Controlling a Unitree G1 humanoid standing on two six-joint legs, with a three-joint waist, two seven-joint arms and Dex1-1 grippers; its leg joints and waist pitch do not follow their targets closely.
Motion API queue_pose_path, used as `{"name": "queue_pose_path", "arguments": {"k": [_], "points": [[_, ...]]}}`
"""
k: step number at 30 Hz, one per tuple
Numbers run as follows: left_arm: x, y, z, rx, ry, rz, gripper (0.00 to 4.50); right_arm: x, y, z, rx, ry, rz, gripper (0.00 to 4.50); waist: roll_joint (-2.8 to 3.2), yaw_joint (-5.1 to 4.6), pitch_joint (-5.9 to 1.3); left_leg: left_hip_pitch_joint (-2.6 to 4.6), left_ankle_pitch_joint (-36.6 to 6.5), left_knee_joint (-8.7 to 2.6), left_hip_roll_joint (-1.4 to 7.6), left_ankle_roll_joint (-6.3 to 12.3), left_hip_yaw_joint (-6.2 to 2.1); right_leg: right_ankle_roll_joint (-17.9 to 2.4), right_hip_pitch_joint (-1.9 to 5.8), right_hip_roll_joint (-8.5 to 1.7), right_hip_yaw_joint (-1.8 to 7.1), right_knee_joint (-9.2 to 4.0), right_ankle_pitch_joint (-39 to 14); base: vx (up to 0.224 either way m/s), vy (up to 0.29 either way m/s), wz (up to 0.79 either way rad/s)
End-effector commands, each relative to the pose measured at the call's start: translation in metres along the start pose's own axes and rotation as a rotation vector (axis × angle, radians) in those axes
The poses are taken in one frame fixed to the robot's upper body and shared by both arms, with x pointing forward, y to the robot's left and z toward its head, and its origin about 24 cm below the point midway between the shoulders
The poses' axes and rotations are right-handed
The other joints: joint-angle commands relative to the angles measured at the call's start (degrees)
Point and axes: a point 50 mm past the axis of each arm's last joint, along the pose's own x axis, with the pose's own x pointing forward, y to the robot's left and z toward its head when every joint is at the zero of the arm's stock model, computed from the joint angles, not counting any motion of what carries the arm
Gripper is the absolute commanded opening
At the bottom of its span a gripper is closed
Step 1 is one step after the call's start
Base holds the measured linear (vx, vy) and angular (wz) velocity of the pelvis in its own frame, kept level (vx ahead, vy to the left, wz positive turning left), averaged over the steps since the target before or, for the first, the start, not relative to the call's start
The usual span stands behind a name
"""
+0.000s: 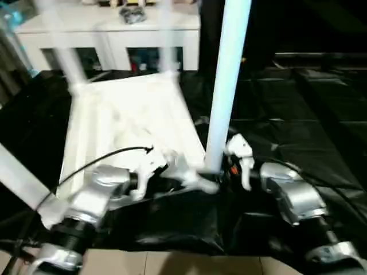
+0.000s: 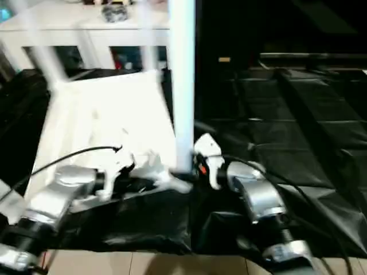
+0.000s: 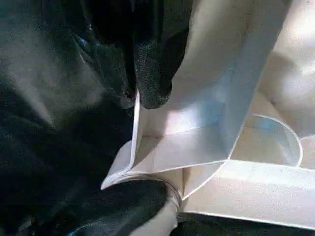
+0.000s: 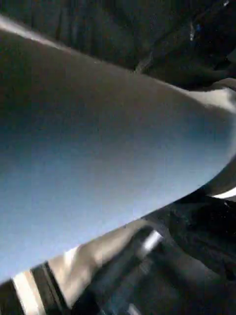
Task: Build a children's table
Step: Rotate leg to tighten
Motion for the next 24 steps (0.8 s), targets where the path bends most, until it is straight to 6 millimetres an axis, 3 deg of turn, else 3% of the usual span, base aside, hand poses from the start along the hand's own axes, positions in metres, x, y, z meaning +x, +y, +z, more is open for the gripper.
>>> {"name": "queue_pose_path", "arguments": {"k": [1, 3, 4, 6, 8, 9, 13, 19, 21, 24], "points": [[0.028, -0.017, 0.027, 0.039, -0.096, -0.057, 0.00, 0.029, 0.034, -0.020, 0.032, 0.103, 0.064, 2.44, -0.77, -0.11, -1.79, 0.05, -17.9, -4.65, 0.64, -0.24, -0.40, -7.7, 1.48, -3.02, 2.08, -6.09, -26.5, 0.000, 0.000, 0.00], [0.030, -0.020, 0.028, 0.044, -0.101, -0.065, 0.00, 0.031, 0.036, -0.018, 0.026, 0.089, 0.063, 2.44, -0.40, -0.22, -1.83, -0.03, -18.3, -4.78, 0.70, -0.07, -0.53, -7.4, 1.46, -2.99, 2.13, -6.08, -25.8, 0.000, 0.000, 0.00], [0.031, -0.021, 0.029, 0.045, -0.106, -0.071, 0.00, 0.033, 0.037, -0.015, 0.018, 0.068, 0.069, 2.44, -0.50, -0.44, -1.85, -0.21, -18.4, -4.85, 0.74, 0.00, -0.54, -7.6, 1.53, -2.93, 2.12, -6.02, -24.6, 0.000, 0.000, 0.00], [0.031, -0.023, 0.030, 0.056, -0.108, -0.088, 0.00, 0.033, 0.038, -0.008, -0.004, 0.026, 0.103, 2.44, 0.02, -0.72, -1.86, -0.23, -19.0, -4.89, 0.73, 0.03, -0.57, -8.2, 1.54, -2.82, 2.12, -5.90, -22.9, 0.000, 0.000, 0.00], [0.028, -0.022, 0.029, 0.064, -0.107, -0.095, 0.00, 0.030, 0.038, -0.005, 0.000, 0.012, 0.139, 3.00, -0.24, -0.93, -1.96, -0.31, -18.8, -4.84, 0.69, 0.43, -0.50, -8.8, 1.66, -2.74, 2.18, -5.79, -21.4, 0.000, 0.000, 0.00], [0.027, -0.022, 0.028, 0.067, -0.107, -0.098, 0.00, 0.029, 0.038, -0.004, 0.003, 0.007, 0.153, 3.00, -0.05, -0.90, -1.97, -0.31, -18.7, -4.83, 0.68, 0.61, -0.48, -9.0, 1.68, -2.78, 2.19, -5.78, -21.1, 0.000, 0.000, 0.00], [0.018, -0.019, 0.024, 0.113, -0.085, -0.135, 0.00, 0.015, 0.038, -0.001, -0.033, 0.018, 0.297, 3.39, -0.36, -0.73, -2.32, -0.54, -15.2, -4.58, 0.81, 1.94, -0.28, -10.8, 2.15, -2.78, 2.32, -5.30, -15.0, 0.000, 0.000, 0.00], [0.000, -0.013, 0.017, 0.141, -0.051, -0.215, 0.00, -0.020, 0.033, -0.002, -0.165, 0.088, 0.579, 3.44, -0.47, 1.13, -2.96, -0.46, -6.5, -3.59, 0.94, 5.79, 0.29, -14.5, 2.66, -2.62, 2.15, -3.87, -1.3, 0.000, 0.000, 0.00], [-0.005, -0.010, 0.016, 0.143, -0.042, -0.229, 0.00, -0.027, 0.030, -0.001, -0.175, 0.101, 0.622, 3.44, -0.43, 1.59, -2.90, -0.47, -6.4, -3.49, 1.04, 6.62, 0.45, -15.4, 2.56, -2.67, 2.17, -3.70, -0.3, 0.000, 0.000, 0.00], [-0.010, -0.007, 0.015, 0.149, -0.027, -0.247, 0.00, -0.032, 0.026, 0.001, -0.177, 0.120, 0.654, 3.29, -0.70, 2.01, -2.82, -0.55, -6.7, -3.66, 1.12, 6.31, 0.32, -15.1, 2.66, -2.76, 2.05, -3.68, -2.1, 0.000, 0.000, 0.00]]}}
